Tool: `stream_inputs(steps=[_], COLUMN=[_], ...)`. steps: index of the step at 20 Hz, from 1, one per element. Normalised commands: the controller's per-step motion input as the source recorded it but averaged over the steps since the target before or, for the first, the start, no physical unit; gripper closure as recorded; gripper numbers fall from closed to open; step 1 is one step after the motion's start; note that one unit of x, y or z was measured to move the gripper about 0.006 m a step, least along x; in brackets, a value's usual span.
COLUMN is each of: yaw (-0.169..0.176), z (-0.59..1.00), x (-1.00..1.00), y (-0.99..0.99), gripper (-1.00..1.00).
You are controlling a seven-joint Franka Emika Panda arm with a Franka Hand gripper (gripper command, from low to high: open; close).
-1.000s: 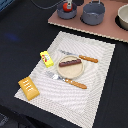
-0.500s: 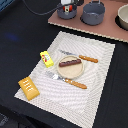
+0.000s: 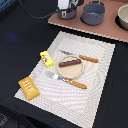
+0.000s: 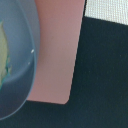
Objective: Interact with the objects in diverse but meaningful ways.
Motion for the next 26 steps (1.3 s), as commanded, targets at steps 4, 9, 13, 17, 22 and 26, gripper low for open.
stream_inputs(steps=[4, 9, 13, 17, 22, 26], yaw=[-0.014, -0.021, -0.028, -0.028, -0.022, -0.018], z=[-0.34, -0.40, -0.36, -0.28, -0.17, -0.04], x=[-0.35, -0.21, -0.20, -0.21, -0.19, -0.14], y=[-0.03, -0.09, -0.05, -0.01, 0.00, 0.00], gripper=[-1.00, -1.00, -1.00, -1.00, -1.00, 1.00])
